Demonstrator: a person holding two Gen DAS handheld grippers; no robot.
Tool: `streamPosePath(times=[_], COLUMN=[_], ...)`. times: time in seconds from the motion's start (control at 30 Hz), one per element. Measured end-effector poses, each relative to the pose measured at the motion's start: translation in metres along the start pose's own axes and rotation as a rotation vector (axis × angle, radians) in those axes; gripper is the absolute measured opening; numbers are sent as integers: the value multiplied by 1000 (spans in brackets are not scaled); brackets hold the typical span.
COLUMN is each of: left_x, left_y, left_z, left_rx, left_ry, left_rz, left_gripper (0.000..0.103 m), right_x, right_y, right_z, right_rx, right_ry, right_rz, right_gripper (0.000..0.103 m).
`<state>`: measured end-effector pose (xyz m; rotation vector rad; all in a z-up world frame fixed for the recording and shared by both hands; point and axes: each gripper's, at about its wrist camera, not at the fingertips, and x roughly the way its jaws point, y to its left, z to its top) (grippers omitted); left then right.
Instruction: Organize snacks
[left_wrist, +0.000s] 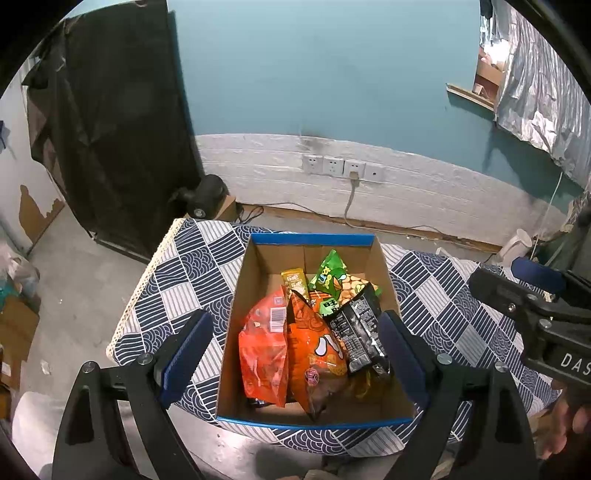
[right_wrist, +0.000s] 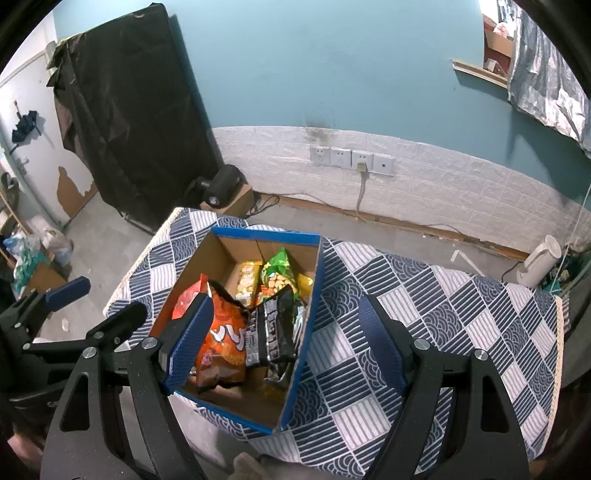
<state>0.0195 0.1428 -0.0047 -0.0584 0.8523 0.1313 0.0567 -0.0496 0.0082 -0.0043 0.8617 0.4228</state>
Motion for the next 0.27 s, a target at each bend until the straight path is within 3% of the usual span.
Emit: streamPosePath(times=[0.27], left_x=[2], left_y=[1], left_z=[0], left_rx=[-2], left_ry=[4], left_rz=[4], left_gripper=[92], right_x=[0], right_y=[0], right_z=[0], right_rx=[0], right_ry=[0], right_rz=[0], right_gripper=[81])
